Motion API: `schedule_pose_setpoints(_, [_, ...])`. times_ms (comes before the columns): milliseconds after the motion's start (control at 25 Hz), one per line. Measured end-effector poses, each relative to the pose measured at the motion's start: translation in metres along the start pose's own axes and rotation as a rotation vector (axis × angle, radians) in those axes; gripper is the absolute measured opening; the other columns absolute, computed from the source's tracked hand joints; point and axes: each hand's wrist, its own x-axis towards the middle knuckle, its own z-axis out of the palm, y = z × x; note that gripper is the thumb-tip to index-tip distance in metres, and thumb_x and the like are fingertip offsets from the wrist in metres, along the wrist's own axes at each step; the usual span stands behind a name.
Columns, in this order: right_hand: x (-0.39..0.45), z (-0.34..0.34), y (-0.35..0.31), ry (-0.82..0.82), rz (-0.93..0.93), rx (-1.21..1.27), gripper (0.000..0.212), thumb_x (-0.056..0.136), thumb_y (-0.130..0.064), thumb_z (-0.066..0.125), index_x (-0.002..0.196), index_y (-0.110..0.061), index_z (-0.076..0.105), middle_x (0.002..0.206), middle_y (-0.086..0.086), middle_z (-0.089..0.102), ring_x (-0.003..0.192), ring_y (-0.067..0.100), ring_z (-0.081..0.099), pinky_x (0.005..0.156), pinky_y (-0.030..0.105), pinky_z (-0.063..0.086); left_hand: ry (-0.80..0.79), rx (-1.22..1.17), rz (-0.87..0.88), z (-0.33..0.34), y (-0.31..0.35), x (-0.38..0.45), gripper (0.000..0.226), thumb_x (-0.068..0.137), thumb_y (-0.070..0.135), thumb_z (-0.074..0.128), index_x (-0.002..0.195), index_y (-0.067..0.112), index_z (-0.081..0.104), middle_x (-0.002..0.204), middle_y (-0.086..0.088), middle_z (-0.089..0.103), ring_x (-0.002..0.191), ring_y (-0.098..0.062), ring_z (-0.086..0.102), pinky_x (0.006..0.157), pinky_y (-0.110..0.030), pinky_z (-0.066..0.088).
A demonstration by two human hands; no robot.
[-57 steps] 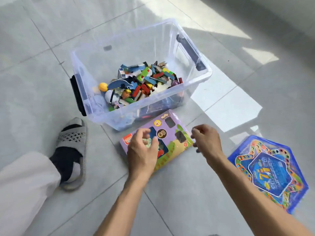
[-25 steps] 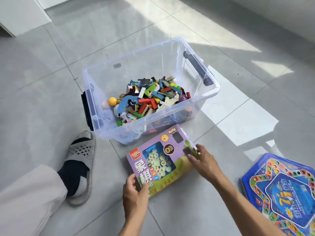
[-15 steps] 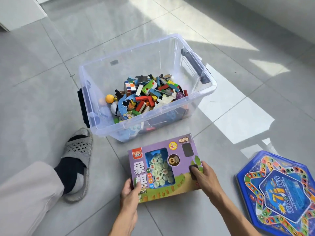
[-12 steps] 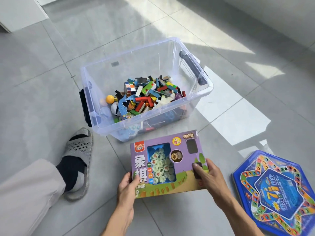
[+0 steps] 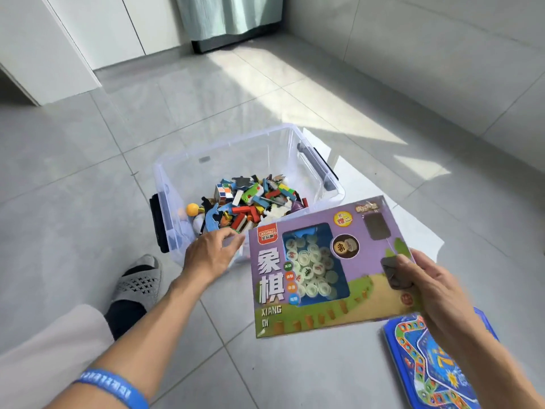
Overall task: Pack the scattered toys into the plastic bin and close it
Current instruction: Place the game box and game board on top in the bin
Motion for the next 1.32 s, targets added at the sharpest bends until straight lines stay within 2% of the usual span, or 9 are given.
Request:
schedule_pose_setpoints(160, [0.000, -0.006, -0.024, 0.116, 0.035, 0.138, 0.022, 0.094, -0.026, 0.055, 0.095, -0.009, 0.069, 0.072, 0.002, 0.065, 0.051, 0.012, 0.060, 0.043, 0.023, 0.052, 0.281, 0.037, 0.155, 0.016, -0.012, -0.017, 0.031, 0.086, 0.036, 0.069, 0.114, 0.022, 0.066, 0.107, -0.001, 0.072, 0.096, -0.024, 0.062, 0.086, -0.039, 0.041])
schedule_pose_setpoints(280, [0.023, 0.020, -0.046, 0.098, -0.011, 0.123, 0.019, 0.098, -0.024, 0.052, 0.091, -0.013, 0.066, 0.070, 0.001, 0.067, 0.050, 0.013, 0.062, 0.041, 0.028, 0.052, 0.311, 0.034, 0.281, 0.032, -0.021, -0.046, 0.029, 0.077, 0.019, 0.080, 0.105, 0.018, 0.072, 0.097, -0.005, 0.074, 0.089, -0.029, 0.066, 0.077, -0.040, 0.046])
schedule_pose_setpoints(520, [0.100, 0.110, -0.018, -0.064, 0.170, -0.180, 0.026, 0.099, -0.032, 0.054, 0.102, -0.007, 0.061, 0.102, 0.020, 0.068, 0.071, 0.024, 0.063, 0.059, 0.036, 0.053, 0.269, 0.111, 0.422, 0.033, -0.039, -0.089, 0.031, 0.076, 0.049, 0.054, 0.098, 0.033, 0.068, 0.089, 0.020, 0.071, 0.079, -0.005, 0.051, 0.062, -0.025, 0.040])
schedule_pose_setpoints(680, [0.105, 0.123, 0.014, 0.067, -0.044, -0.740, 0.053, 0.096, -0.029, 0.052, 0.141, -0.008, 0.035, 0.140, 0.015, 0.050, 0.121, 0.031, 0.051, 0.095, 0.036, 0.041, 0.262, 0.194, 0.387, 0.028, -0.035, -0.084, 0.042, 0.079, 0.071, 0.045, 0.091, 0.036, 0.066, 0.085, 0.024, 0.067, 0.073, -0.008, 0.056, 0.062, -0.026, 0.042])
schedule_pose_setpoints(760, [0.078, 0.110, 0.020, 0.171, -0.199, -0.592, 0.049, 0.094, -0.024, 0.054, 0.141, -0.018, 0.042, 0.139, 0.002, 0.053, 0.121, 0.020, 0.054, 0.098, 0.034, 0.043, 0.269, 0.205, 0.389, 0.030, -0.040, -0.082, 0.056, 0.084, 0.075, 0.033, 0.092, 0.034, 0.070, 0.088, 0.020, 0.070, 0.074, -0.013, 0.060, 0.063, -0.030, 0.043])
schedule_pose_setpoints(840, [0.040, 0.080, 0.036, 0.303, -0.243, -0.385, 0.033, 0.093, -0.017, 0.056, 0.126, -0.022, 0.056, 0.117, -0.006, 0.065, 0.097, 0.005, 0.063, 0.081, 0.021, 0.049, 0.303, 0.212, 0.379, 0.028, -0.043, -0.081, 0.068, 0.085, 0.077, 0.024, 0.093, 0.030, 0.072, 0.090, 0.014, 0.072, 0.078, -0.019, 0.062, 0.066, -0.033, 0.043])
schedule_pose_setpoints(920, [0.003, 0.029, 0.080, 0.489, -0.122, -0.370, 0.026, 0.090, -0.012, 0.057, 0.114, -0.020, 0.061, 0.107, -0.004, 0.069, 0.085, 0.001, 0.064, 0.072, 0.019, 0.049, 0.288, 0.248, 0.350, 0.028, -0.034, -0.082, 0.068, 0.082, 0.077, 0.032, 0.094, 0.024, 0.073, 0.092, 0.006, 0.073, 0.082, -0.026, 0.063, 0.068, -0.038, 0.042])
schedule_pose_setpoints(1160, [-0.072, -0.103, 0.210, 0.547, 0.451, -0.788, 0.064, 0.082, -0.028, 0.067, 0.140, -0.013, 0.044, 0.140, 0.007, 0.052, 0.127, 0.028, 0.049, 0.102, 0.039, 0.040, 0.315, 0.166, 0.237, 0.060, 0.043, -0.105, 0.028, 0.080, 0.026, 0.078, 0.102, 0.011, 0.071, 0.102, -0.016, 0.072, 0.092, -0.043, 0.061, 0.073, -0.050, 0.048])
schedule_pose_setpoints(1320, [-0.069, -0.152, 0.231, 0.832, 0.734, -0.509, 0.089, 0.071, -0.048, 0.079, 0.140, -0.011, 0.037, 0.144, 0.010, 0.044, 0.129, 0.036, 0.043, 0.103, 0.051, 0.040, 0.307, 0.127, 0.248, 0.091, 0.017, -0.082, 0.038, 0.087, 0.051, 0.063, 0.107, 0.019, 0.064, 0.099, -0.012, 0.067, 0.088, -0.040, 0.060, 0.071, -0.048, 0.051])
